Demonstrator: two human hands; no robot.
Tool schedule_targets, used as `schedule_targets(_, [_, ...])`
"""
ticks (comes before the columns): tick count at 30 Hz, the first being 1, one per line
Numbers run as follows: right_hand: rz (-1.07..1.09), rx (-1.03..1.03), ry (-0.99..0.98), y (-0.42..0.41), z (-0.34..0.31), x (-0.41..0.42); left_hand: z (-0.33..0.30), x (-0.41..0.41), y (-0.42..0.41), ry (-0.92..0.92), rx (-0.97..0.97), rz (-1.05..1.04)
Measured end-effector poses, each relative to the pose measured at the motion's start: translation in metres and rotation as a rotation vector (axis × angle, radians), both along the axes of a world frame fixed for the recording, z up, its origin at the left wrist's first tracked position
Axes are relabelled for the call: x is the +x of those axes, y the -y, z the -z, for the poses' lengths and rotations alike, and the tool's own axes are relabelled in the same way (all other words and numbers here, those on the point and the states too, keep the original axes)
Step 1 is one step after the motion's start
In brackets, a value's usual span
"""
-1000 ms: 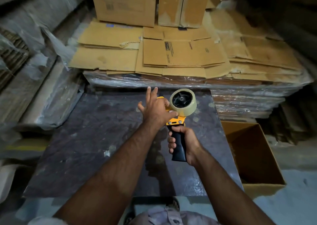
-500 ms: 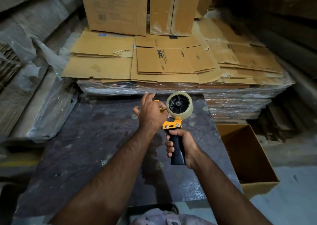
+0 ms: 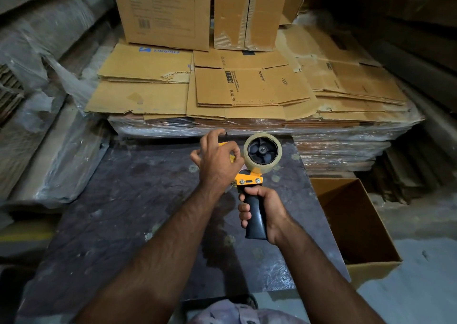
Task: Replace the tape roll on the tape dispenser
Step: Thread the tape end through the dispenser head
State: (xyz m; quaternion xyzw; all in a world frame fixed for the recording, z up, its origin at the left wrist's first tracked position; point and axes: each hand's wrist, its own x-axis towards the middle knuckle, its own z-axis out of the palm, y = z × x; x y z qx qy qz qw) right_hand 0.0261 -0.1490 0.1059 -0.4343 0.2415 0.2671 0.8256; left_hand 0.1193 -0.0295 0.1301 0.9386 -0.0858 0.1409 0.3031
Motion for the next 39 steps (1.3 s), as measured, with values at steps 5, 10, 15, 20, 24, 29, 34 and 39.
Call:
schedule_targets(5, [-0.007, -0.007, -0.037, 0.015, -0.004, 0.006, 0.002, 0.003, -0.006, 0.106, 0.066, 0.088])
schedule_targets(10, [-0.068, -0.006, -0.048, 0.022, -0.008, 0.013, -0.002, 0.008, -0.012, 0.155, 0.063, 0.141])
schedule_targets(15, [-0.052, -0.004, -0.04, 0.031, -0.013, 0.024, -0.006, 0.005, -0.019, 0.224, 0.114, 0.207])
schedule_targets(20, [-0.087, 0.017, -0.017, 0.041, -0.018, 0.03, 0.001, 0.005, -0.03, 0.169, 0.008, 0.176])
schedule_targets(24, [-0.118, 0.03, -0.026, 0.04, -0.019, 0.035, 0.014, -0.001, -0.035, 0.164, -0.097, 0.19])
schedule_targets(29, [-0.145, 0.055, -0.025, 0.043, -0.02, 0.039, 0.026, -0.005, -0.037, 0.025, -0.276, 0.076])
schedule_targets(34, [-0.196, 0.114, -0.02, 0.046, -0.018, 0.041, 0.02, 0.002, -0.025, -0.167, -0.67, -0.067])
schedule_targets(39, [-0.188, 0.183, -0.028, 0.053, -0.013, 0.042, 0.021, 0.012, -0.019, -0.184, -0.842, -0.056])
